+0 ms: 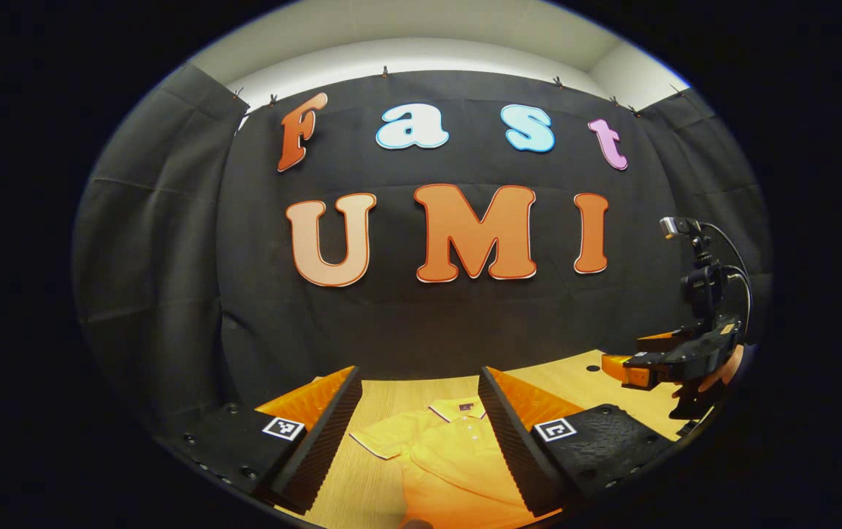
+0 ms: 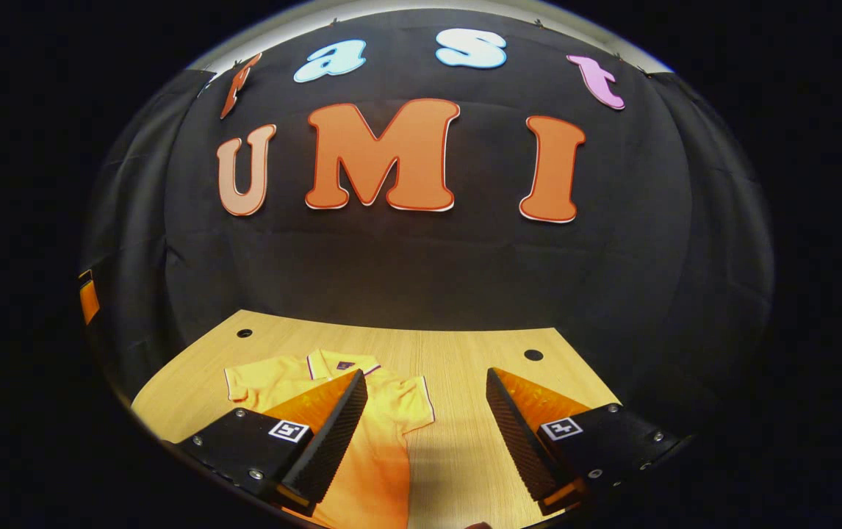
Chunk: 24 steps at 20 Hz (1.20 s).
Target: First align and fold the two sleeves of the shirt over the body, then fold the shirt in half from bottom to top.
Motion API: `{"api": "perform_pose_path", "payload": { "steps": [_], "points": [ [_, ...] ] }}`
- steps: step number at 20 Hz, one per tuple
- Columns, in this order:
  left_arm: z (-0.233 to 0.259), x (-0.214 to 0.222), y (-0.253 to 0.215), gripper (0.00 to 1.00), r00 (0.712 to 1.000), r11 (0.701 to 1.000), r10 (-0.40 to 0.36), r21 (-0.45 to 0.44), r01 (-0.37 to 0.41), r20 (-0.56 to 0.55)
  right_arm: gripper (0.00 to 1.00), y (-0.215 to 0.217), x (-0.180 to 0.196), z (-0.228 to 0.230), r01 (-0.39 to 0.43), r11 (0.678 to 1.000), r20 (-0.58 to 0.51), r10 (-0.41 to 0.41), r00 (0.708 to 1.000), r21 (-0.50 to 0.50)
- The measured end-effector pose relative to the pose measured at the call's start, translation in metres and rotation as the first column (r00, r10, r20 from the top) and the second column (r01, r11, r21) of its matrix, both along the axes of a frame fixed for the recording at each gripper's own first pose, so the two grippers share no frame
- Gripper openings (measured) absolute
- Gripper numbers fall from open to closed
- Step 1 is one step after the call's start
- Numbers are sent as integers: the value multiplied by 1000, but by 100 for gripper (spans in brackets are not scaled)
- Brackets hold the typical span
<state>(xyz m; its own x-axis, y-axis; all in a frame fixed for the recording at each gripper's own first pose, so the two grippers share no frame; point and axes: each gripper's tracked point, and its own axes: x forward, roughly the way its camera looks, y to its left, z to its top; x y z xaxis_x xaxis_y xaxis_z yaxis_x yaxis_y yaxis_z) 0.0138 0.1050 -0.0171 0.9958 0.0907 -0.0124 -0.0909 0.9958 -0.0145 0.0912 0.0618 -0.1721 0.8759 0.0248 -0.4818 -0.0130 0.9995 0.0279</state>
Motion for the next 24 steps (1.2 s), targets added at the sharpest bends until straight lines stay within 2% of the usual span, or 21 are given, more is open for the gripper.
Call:
{"api": "perform_pose_path", "payload": {
  "steps": [5, 7, 11, 13, 18, 22, 24],
  "points": [
    [-11, -2, -8, 98, 998, 998, 49, 32, -47, -44, 99, 3, 25, -46, -54, 998, -117, 58, 991, 37],
    [-12, -5, -9, 97, 996, 997, 72, 43, -69, -54, 99, 11, 27, -68, -81, 994, -194, 93, 977, 73],
    [-22, -7, -4, 97, 986, 989, 140, 56, -135, -89, 98, 17, 40, -96, -131, 989, -260, 146, 955, 72],
    [-30, -11, -1, 97, 979, 985, 172, 55, -166, -114, 98, 18, 45, -118, -151, 985, -325, 169, 931, 80],
    [-40, -16, 6, 97, 956, 969, 245, 72, -236, -162, 88, 16, 61, -168, -154, 982, -467, 186, 865, 105],
    [-51, -18, 10, 97, 935, 955, 297, 71, -289, -195, 80, 15, 80, -199, -144, 983, -544, 183, 819, 114],
    [-59, -18, 7, 97, 925, 951, 310, 71, -302, -220, 79, 19, 91, -209, -151, 980, -573, 199, 795, 132]
  ]
}}
